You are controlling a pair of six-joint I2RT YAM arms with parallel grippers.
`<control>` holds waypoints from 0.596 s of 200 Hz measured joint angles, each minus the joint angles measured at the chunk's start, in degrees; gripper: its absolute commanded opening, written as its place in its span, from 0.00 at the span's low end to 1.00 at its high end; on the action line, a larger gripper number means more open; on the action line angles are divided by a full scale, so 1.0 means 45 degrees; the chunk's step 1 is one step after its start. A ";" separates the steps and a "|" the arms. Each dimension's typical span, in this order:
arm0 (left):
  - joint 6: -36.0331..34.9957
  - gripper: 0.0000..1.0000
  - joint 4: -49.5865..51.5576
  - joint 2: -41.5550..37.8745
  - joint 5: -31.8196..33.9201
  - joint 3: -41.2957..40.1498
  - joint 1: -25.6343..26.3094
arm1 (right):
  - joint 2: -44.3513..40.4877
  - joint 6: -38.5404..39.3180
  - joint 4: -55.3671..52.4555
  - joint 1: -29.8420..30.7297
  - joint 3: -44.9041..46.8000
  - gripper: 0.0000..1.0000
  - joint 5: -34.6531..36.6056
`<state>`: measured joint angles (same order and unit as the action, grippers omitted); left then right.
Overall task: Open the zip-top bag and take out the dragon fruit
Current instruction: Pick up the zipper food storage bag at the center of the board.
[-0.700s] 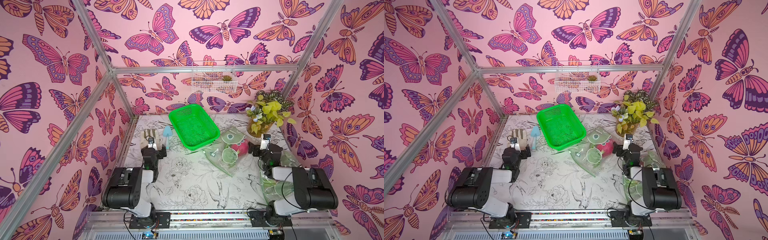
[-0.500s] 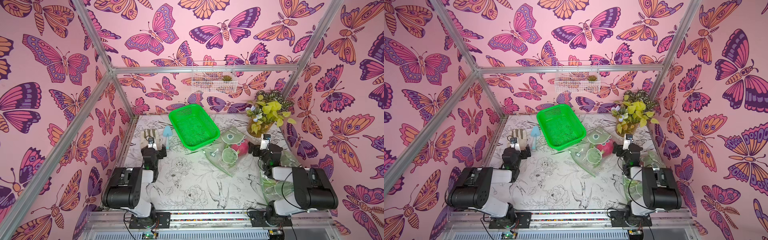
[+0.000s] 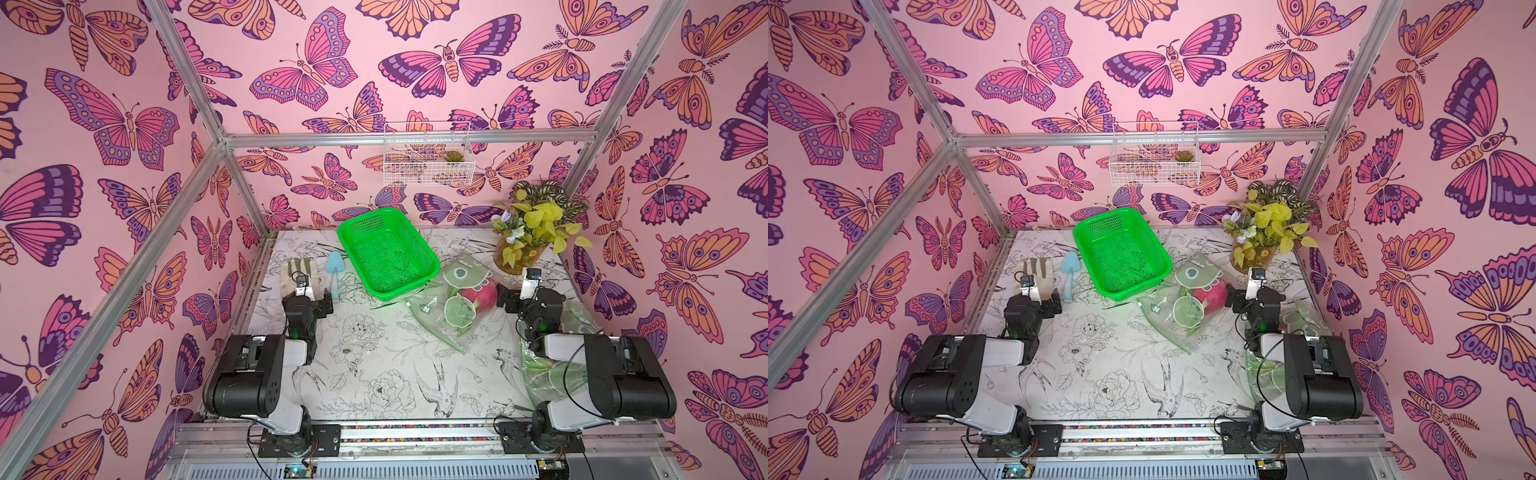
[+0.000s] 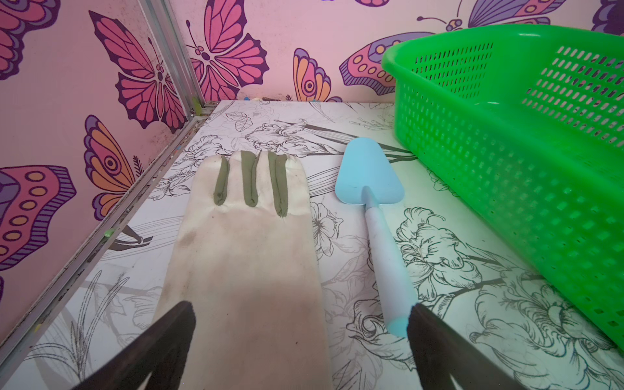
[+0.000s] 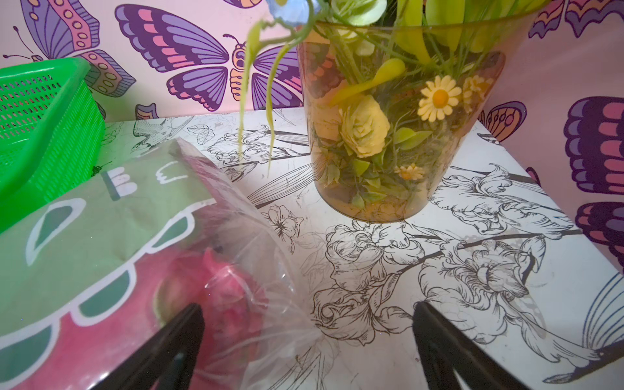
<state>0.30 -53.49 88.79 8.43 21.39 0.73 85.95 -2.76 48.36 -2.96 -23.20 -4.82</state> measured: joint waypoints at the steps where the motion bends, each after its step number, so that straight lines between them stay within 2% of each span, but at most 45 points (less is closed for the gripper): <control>1: 0.0000 1.00 0.0000 0.0000 0.0000 0.0000 0.0000 | 0.0000 0.0000 0.0000 0.0000 0.0000 0.99 0.0000; 34: -0.0015 1.00 -0.0102 -0.0034 -0.0092 -0.0185 -0.0005 | -0.0034 0.0000 0.0058 0.0000 0.0146 0.99 -0.0024; 54: -0.0019 1.00 0.0170 -0.0515 -0.0117 -0.0316 0.0000 | -0.0714 -0.0097 -0.0447 0.0000 0.0291 0.99 0.0175; 61: -0.0010 1.00 0.0486 -0.1010 -0.0058 -0.0340 0.0010 | -0.1180 -0.0136 -0.0860 0.0000 0.0282 1.00 0.0316; 81: 0.0058 1.00 0.1841 -0.2866 0.0432 -0.0253 0.0112 | -0.2769 -0.0423 -0.2686 0.0000 -0.0180 0.95 0.0733; 97: 0.0437 1.00 0.3458 -0.4658 0.1151 0.0194 0.0389 | -0.3857 -0.0952 -0.4347 0.0000 -0.1127 0.94 0.0986; 119: 0.0971 1.00 0.5333 -0.6261 0.1899 0.1175 0.0845 | -0.4915 -0.2059 -0.6173 0.0000 -0.2526 0.95 0.0831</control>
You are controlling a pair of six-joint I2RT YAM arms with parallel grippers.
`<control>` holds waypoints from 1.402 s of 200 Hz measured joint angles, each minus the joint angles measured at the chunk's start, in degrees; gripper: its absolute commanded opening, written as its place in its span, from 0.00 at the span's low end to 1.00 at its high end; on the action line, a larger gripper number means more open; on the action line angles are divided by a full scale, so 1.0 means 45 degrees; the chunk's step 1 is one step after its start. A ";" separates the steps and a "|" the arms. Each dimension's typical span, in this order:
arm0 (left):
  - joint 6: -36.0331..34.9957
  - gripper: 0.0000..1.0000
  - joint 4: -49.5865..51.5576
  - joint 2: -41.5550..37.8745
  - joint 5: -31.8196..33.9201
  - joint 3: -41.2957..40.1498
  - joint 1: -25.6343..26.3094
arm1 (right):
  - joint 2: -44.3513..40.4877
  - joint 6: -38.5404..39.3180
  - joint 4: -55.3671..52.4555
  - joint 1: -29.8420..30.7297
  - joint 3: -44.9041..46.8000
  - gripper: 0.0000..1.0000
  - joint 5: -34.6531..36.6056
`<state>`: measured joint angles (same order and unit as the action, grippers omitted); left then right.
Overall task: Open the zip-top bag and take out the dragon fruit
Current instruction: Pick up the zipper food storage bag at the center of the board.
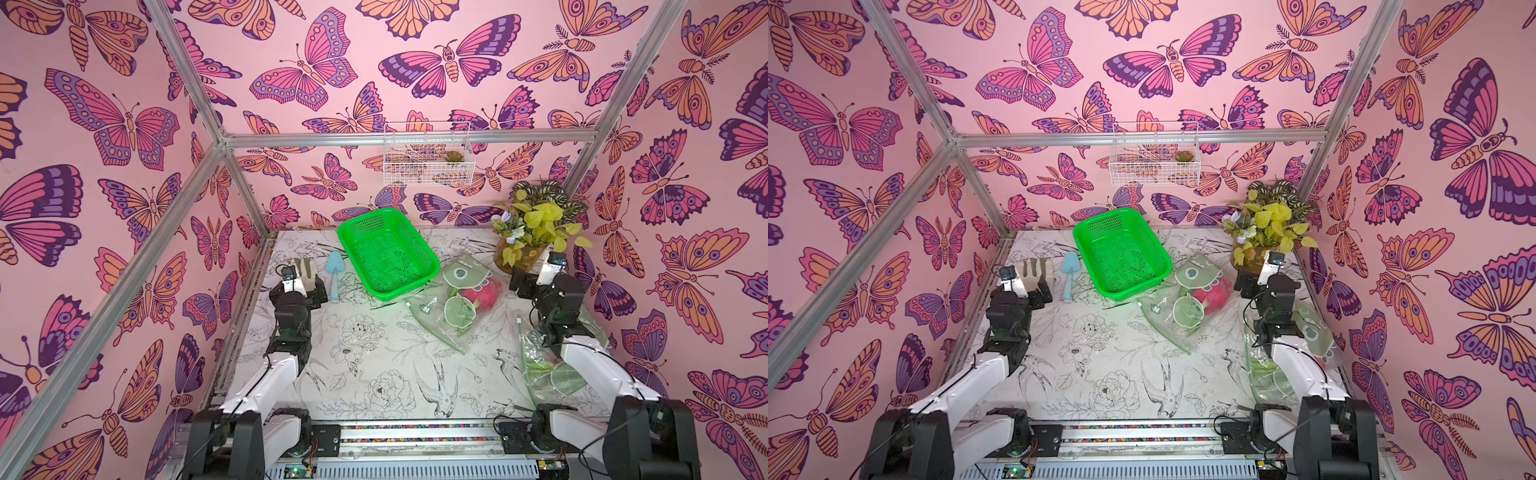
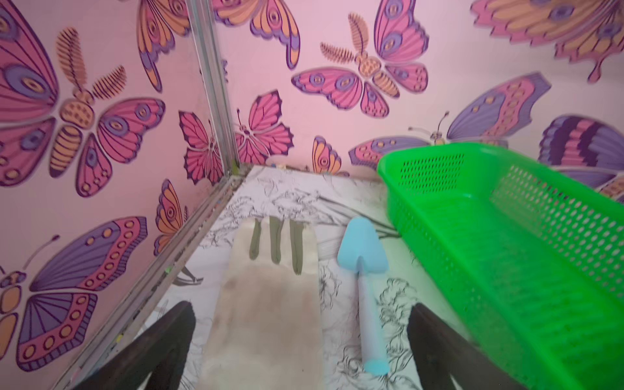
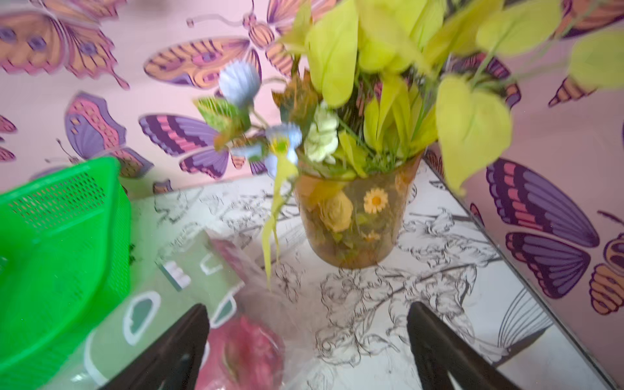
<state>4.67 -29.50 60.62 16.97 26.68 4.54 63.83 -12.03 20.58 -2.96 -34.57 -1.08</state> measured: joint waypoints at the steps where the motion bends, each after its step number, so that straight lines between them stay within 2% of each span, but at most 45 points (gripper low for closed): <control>1: 0.0024 1.00 0.0107 -0.0073 0.0024 0.0063 0.0034 | -0.0029 -0.0044 -0.0063 0.0000 -0.0044 0.95 -0.0019; 37: 0.1413 1.00 0.2720 -0.1384 -0.0165 0.1336 0.0559 | -0.0928 -0.1948 -0.2725 0.0262 -0.1957 0.94 -0.2297; 50: 0.1967 1.00 0.3468 -0.1457 -0.0495 0.1647 0.0559 | -0.1005 -0.1982 -0.3755 0.1171 -0.2540 0.94 -0.2613; 64: 0.2472 1.00 0.4206 -0.1467 -0.0933 0.1836 0.0559 | -0.1039 -0.1588 -0.4920 0.2948 -0.3079 0.94 -0.2341; 106: 0.3274 1.00 0.5532 -0.1428 -0.2181 0.1875 0.0559 | -0.0850 0.0593 -0.6756 0.9666 -0.3439 0.95 0.1268; 122: 0.3366 1.00 0.5644 -0.1365 -0.2390 0.1875 0.0559 | -0.0151 0.1171 -0.6756 1.1531 -0.3439 0.95 0.3036; 142: 0.3405 1.00 0.5707 -0.1277 -0.2560 0.1875 0.0559 | 0.1273 0.1559 -0.6742 1.2930 -0.3439 0.94 0.4702; 180: 0.3405 1.00 0.5892 -0.1180 -0.2778 0.1875 0.0559 | 0.4328 0.1923 -0.7334 1.4464 -0.3657 0.94 0.7184; 211: 0.3405 1.00 0.5911 -0.1161 -0.2871 0.1875 0.0539 | 0.6353 0.2016 -0.7839 1.4872 -0.4449 0.94 0.8714; 280: 0.3415 1.00 0.5955 -0.1166 -0.3109 0.1860 0.0466 | 0.8281 0.2011 -0.8058 1.4872 -0.4653 0.93 1.0671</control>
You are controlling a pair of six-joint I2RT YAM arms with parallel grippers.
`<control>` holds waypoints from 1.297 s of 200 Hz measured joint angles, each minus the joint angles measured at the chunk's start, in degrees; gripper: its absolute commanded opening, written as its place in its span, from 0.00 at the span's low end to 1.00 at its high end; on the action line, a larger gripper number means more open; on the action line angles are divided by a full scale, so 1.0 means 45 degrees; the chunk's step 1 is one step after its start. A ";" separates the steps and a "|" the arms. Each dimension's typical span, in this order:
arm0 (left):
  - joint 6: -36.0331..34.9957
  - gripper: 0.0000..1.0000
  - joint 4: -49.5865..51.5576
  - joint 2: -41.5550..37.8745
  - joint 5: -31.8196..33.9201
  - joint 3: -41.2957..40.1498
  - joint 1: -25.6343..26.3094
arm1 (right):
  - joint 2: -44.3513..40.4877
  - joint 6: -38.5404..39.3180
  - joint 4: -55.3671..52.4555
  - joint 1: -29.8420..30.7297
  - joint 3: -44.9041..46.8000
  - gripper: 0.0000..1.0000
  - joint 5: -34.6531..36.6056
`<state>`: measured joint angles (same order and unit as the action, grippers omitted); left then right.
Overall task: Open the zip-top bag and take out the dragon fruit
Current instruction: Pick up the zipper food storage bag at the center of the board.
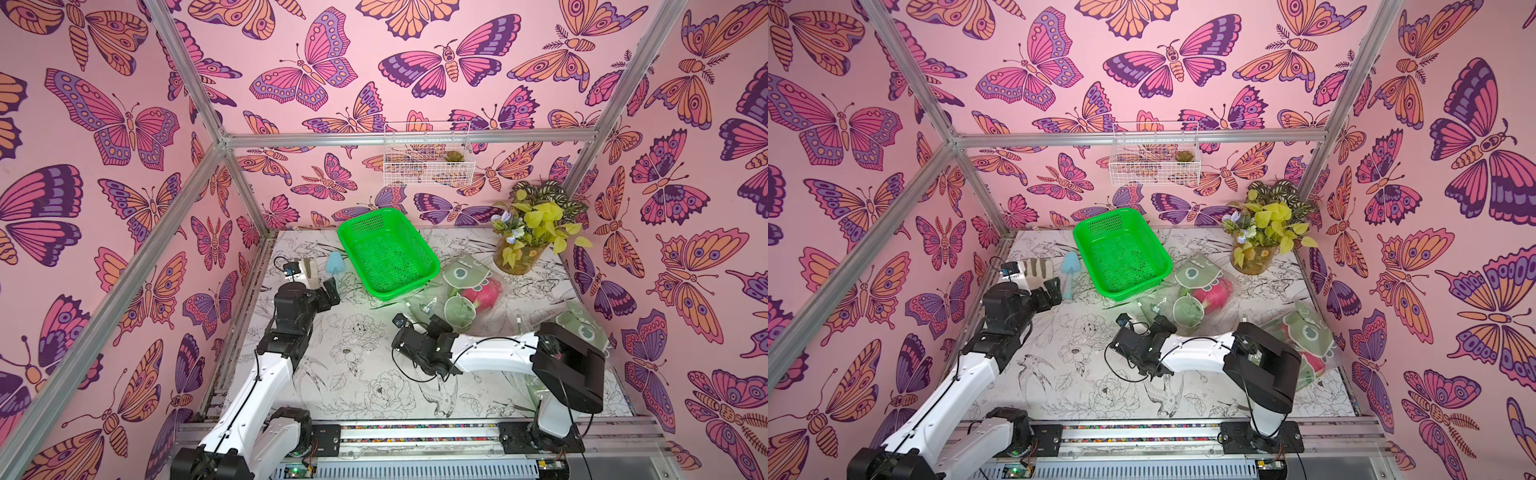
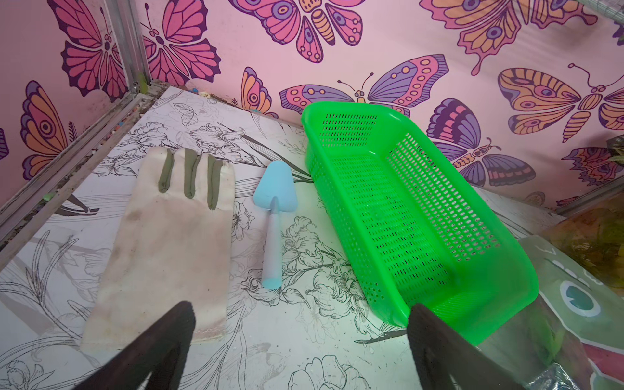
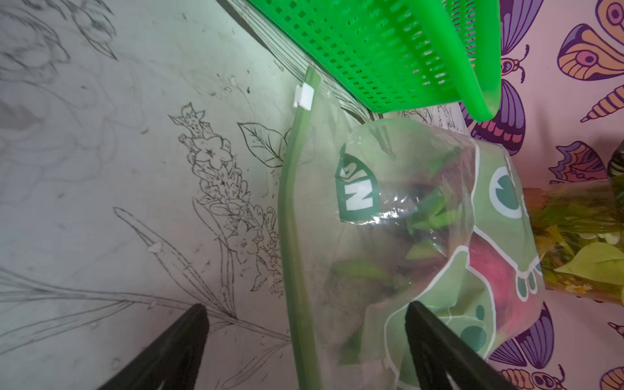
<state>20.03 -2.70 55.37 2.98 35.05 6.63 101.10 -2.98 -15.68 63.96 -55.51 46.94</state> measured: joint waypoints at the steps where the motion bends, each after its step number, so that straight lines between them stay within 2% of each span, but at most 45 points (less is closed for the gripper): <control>1: 0.0005 1.00 0.0000 0.0000 -0.0005 0.0000 0.0000 | 0.0029 0.0000 -0.0005 0.0000 0.0000 0.93 0.0044; 66: 0.0097 1.00 0.0330 0.0000 -0.0219 0.0000 -0.0068 | 0.0962 0.0160 0.0199 -0.0005 0.0000 0.86 0.1515; 121: 0.0146 1.00 0.0549 -0.0005 -0.0481 0.0015 -0.0078 | 0.1093 0.0432 0.0971 -0.0534 0.0141 0.77 0.1817; 131: 0.0151 1.00 0.0627 -0.0019 -0.0486 0.0015 -0.0078 | 0.1093 0.0510 0.1059 -0.0641 0.0151 0.73 0.1817; 174: 0.0141 1.00 0.0918 -0.0151 -0.0714 0.0112 -0.0078 | 0.0957 0.0845 0.1166 -0.0908 0.0155 0.39 0.1569; 210: 0.0136 1.00 0.1064 -0.0277 -0.0806 0.0345 -0.0078 | -0.0301 0.1205 0.1137 -0.1030 0.0437 0.00 0.1282; 259: 0.0102 1.00 0.1234 -0.0316 -0.1467 0.0719 -0.0083 | -0.2331 0.1472 0.0510 -0.1039 0.0525 0.00 0.1112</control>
<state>20.49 2.85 53.95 -3.62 38.28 6.26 90.61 3.64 -13.39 59.29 -53.15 51.94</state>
